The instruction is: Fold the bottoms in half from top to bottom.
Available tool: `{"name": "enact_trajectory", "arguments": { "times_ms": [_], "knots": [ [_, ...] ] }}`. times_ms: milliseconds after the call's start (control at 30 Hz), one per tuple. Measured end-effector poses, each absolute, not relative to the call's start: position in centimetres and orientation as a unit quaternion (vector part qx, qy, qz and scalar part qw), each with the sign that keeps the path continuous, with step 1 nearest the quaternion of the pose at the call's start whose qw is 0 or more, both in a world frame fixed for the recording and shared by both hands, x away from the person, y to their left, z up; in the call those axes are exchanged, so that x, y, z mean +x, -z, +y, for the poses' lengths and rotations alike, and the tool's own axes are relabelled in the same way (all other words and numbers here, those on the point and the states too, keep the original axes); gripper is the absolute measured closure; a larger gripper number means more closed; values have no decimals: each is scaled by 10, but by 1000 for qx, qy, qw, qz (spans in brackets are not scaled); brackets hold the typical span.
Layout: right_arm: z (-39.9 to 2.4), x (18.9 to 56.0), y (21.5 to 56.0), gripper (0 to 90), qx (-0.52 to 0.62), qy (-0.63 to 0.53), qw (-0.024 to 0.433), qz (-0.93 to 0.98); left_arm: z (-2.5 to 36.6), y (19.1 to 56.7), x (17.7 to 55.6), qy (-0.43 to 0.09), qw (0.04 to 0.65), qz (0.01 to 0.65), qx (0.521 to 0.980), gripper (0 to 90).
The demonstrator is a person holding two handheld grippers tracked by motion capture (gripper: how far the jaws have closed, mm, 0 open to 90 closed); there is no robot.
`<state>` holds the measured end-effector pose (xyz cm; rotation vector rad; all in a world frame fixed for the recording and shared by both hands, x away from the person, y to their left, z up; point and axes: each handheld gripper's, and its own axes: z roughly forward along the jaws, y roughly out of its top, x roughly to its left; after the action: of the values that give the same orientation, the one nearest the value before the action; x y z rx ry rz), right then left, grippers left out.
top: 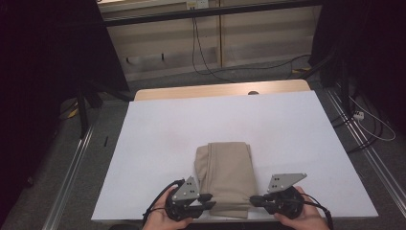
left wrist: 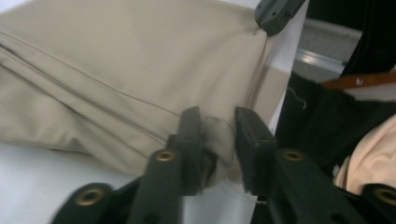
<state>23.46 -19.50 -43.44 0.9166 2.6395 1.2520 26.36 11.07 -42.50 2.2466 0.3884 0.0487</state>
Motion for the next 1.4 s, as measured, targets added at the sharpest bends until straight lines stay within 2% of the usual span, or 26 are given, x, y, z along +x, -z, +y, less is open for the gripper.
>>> {"name": "enact_trajectory", "arguments": {
  "times_ms": [67,167,200,267,367,433,500,533,633,700,767,900,1033,1200,1400],
  "knots": [
    [-194,236,436,779,303,-407,36,861,111,423,264,-12,420,161,893,613],
    [-198,240,433,646,315,-425,38,848,114,421,269,-24,428,179,885,430],
    [-200,241,432,613,322,-432,45,841,116,421,271,-31,436,187,880,428],
    [-203,244,431,520,338,-438,62,831,121,421,279,-49,442,208,871,326],
    [-207,250,429,479,353,-445,88,819,129,421,288,-78,448,233,860,255],
    [-209,254,428,371,368,-443,115,809,133,421,293,-95,443,248,856,171],
    [-214,258,428,366,378,-446,123,802,138,420,296,-104,448,257,850,181],
    [-217,260,428,327,385,-448,126,797,141,420,297,-109,449,265,846,172],
    [-225,263,428,260,402,-449,125,788,149,419,303,-115,459,293,831,105],
    [-232,265,425,187,415,-447,137,780,158,418,307,-122,471,309,817,80],
    [-241,265,421,165,422,-452,158,770,167,417,310,-142,475,323,806,48],
    [-264,268,419,77,455,-455,184,743,191,415,318,-165,490,360,777,53],
    [-279,271,420,108,482,-453,201,723,209,414,324,-192,479,390,763,59],
    [-285,275,423,107,499,-437,231,712,217,414,328,-189,486,390,759,55],
    [-287,274,424,95,502,-441,234,706,214,415,328,-180,488,378,765,55]
  ]
}}
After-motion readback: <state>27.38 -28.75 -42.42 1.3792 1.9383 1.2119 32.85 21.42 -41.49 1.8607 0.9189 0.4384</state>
